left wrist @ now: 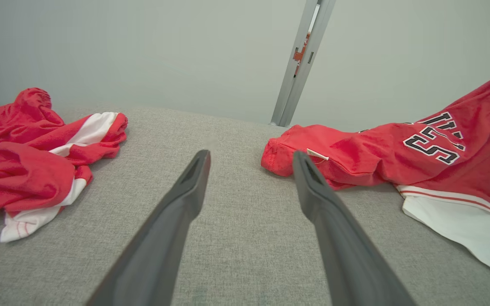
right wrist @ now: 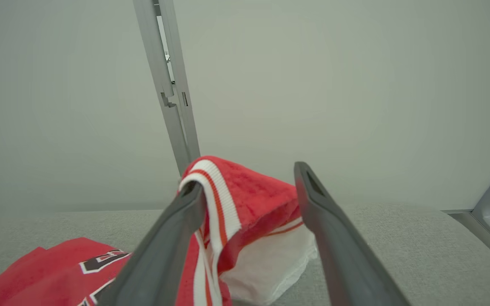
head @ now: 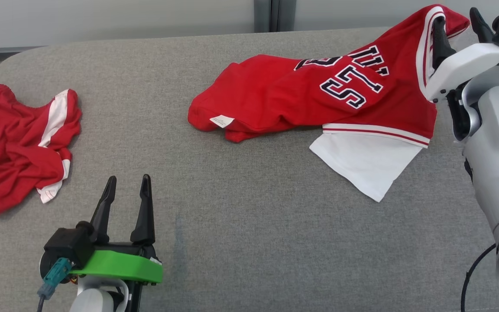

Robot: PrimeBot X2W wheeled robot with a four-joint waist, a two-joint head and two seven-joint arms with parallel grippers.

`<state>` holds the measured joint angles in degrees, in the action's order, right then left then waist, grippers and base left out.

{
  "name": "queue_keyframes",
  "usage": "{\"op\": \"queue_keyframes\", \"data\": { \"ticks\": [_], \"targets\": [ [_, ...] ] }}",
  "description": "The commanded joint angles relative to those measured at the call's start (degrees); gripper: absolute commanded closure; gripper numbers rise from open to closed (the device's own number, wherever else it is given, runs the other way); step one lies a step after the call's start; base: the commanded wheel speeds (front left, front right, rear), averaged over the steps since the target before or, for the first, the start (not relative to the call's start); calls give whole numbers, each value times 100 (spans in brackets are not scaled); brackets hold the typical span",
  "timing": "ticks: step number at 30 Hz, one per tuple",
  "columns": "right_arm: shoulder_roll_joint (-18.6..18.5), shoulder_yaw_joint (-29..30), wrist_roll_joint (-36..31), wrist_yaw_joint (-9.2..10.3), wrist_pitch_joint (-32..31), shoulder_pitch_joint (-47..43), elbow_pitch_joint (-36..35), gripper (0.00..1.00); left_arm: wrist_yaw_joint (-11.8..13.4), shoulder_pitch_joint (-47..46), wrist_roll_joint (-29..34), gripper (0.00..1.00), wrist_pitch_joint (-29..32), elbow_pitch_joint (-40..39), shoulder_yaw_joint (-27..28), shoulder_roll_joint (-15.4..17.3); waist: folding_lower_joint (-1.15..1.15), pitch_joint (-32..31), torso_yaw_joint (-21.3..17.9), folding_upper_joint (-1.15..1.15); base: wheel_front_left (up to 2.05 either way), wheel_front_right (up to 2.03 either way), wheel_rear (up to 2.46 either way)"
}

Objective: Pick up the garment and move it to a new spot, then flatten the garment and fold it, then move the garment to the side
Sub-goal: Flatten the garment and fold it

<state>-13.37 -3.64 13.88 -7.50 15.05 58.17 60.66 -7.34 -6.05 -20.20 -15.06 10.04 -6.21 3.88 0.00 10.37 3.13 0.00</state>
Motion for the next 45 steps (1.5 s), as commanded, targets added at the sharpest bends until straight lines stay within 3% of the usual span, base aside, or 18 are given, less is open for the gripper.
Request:
{"op": "queue_keyframes", "data": {
  "ticks": [1,6,12,22,39,40,42,45],
  "targets": [
    [-19,131,-344,2,18,-100,204,0,-18,-54,-23,0,-18,32,19,38,0,-48,-20,0,0,0,0],
    [58,492,-715,2,-215,-97,674,0,-18,97,-40,0,-18,60,79,24,0,-252,-82,0,0,0,0],
    [220,479,-1152,4,-447,-606,745,0,-16,300,-2,0,-17,24,128,-11,0,-493,-214,0,0,0,0],
    [827,725,-937,4,-756,-1637,750,0,-16,395,43,0,-17,-50,147,-22,0,-482,-279,0,0,0,0],
    [1033,1921,-1950,5,-1258,-1529,1114,0,-16,61,-8,0,-17,-40,40,129,0,-119,-63,0,0,0,0],
    [1037,1959,-2038,5,-1293,-1521,1118,10,-17,52,-9,0,-17,-35,32,127,0,-115,-53,0,0,0,0],
    [1043,2061,-2173,5,-1327,-1508,1104,99,-17,20,-17,0,-18,-20,17,125,0,-106,-29,0,0,0,0],
    [1044,2204,-2395,5,-1373,-1499,1052,100,-17,10,-24,0,-17,-1,26,127,0,-96,-14,0,0,0,0]
  ]
}}
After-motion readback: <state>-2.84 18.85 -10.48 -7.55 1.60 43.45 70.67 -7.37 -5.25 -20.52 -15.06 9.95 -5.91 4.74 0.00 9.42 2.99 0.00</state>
